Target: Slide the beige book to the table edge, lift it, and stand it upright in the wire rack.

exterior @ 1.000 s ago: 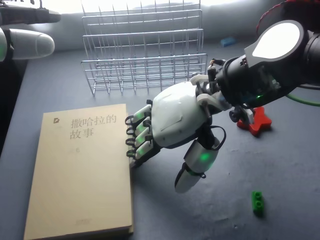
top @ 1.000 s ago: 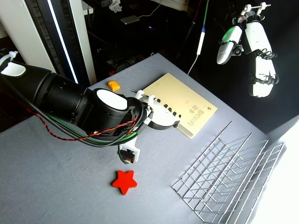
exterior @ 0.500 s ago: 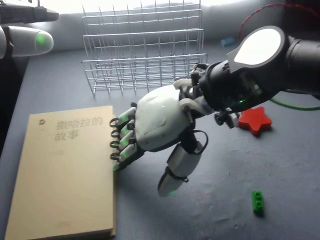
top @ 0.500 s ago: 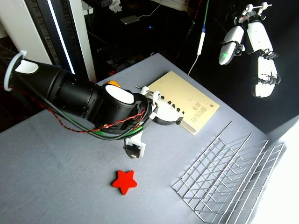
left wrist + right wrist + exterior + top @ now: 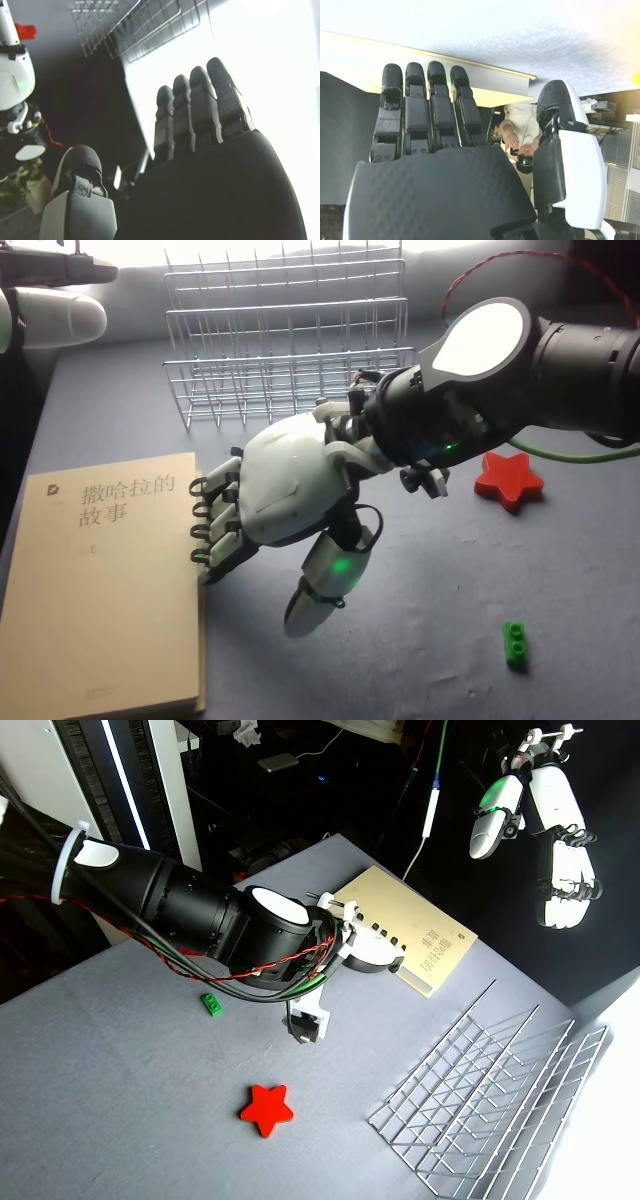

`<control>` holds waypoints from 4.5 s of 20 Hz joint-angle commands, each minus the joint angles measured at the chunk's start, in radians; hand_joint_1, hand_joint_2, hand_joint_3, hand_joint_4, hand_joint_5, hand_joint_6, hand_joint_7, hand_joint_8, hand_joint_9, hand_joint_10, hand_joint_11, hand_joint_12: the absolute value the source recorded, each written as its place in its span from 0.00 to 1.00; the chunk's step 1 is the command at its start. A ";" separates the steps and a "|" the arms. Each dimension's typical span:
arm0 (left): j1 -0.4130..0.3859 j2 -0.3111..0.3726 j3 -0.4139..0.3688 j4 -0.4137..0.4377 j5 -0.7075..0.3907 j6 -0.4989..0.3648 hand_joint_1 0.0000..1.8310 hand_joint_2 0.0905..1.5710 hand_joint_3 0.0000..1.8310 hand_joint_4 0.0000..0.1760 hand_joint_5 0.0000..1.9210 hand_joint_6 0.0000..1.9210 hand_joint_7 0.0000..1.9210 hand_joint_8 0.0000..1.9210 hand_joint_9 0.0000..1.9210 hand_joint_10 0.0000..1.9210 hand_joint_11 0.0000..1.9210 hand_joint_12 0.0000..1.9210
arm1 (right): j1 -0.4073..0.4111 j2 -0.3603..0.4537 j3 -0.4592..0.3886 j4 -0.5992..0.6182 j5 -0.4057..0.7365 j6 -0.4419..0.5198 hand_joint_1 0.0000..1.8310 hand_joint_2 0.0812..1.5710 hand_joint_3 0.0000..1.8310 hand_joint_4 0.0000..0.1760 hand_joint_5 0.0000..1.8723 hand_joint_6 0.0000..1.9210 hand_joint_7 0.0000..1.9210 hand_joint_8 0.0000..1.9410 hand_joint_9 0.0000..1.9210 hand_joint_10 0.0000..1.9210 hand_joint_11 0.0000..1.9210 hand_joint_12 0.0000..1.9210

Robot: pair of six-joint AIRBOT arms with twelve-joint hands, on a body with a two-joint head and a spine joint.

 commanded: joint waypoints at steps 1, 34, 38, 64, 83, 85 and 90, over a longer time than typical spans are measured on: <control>-0.016 0.004 0.000 -0.040 -0.063 -0.006 0.03 0.73 0.00 0.00 0.13 0.00 0.13 0.00 0.11 0.00 0.00 0.30 | 0.019 -0.005 0.000 0.059 -0.004 0.003 0.08 0.70 0.00 0.00 0.13 0.00 0.13 0.00 0.13 0.00 0.00 0.36; -0.083 -0.055 0.089 -0.228 0.194 0.130 0.07 0.72 0.00 0.00 0.11 0.00 0.11 0.00 0.09 0.00 0.00 0.22 | 0.020 -0.048 -0.062 0.059 -0.029 0.047 0.11 0.70 0.00 0.00 0.14 0.00 0.13 0.00 0.13 0.00 0.00 0.36; -0.091 -0.063 0.108 -0.224 0.228 0.154 0.07 0.72 0.00 0.00 0.13 0.00 0.13 0.00 0.11 0.00 0.00 0.26 | 0.023 -0.061 -0.050 0.059 -0.045 0.047 0.10 0.70 0.00 0.00 0.14 0.00 0.13 0.00 0.14 0.00 0.00 0.38; -0.122 -0.142 0.264 -0.155 0.251 0.218 0.06 0.72 0.00 0.00 0.12 0.00 0.12 0.00 0.10 0.00 0.00 0.25 | 0.027 -0.128 0.002 0.071 -0.084 0.054 0.12 0.70 0.00 0.00 0.15 0.00 0.14 0.00 0.15 0.00 0.00 0.37; -0.044 -0.130 0.310 -0.175 0.347 0.454 0.06 0.73 0.00 0.00 0.11 0.00 0.10 0.00 0.08 0.00 0.00 0.21 | 0.011 -0.022 -0.095 0.075 -0.110 0.045 0.11 0.70 0.00 0.00 0.15 0.00 0.16 0.00 0.16 0.00 0.00 0.41; -0.044 -0.130 0.320 -0.175 0.360 0.503 0.06 0.73 0.00 0.00 0.11 0.00 0.11 0.00 0.09 0.00 0.00 0.22 | 0.017 0.044 -0.147 0.071 -0.112 0.039 0.11 0.69 0.00 0.00 0.15 0.00 0.16 0.00 0.15 0.00 0.00 0.41; -0.046 -0.130 0.337 -0.175 0.423 0.610 0.10 0.70 0.00 0.00 0.11 0.00 0.10 0.00 0.08 0.00 0.00 0.20 | 0.040 0.168 -0.239 0.070 -0.099 0.038 0.11 0.70 0.00 0.00 0.14 0.00 0.14 0.00 0.14 0.00 0.00 0.37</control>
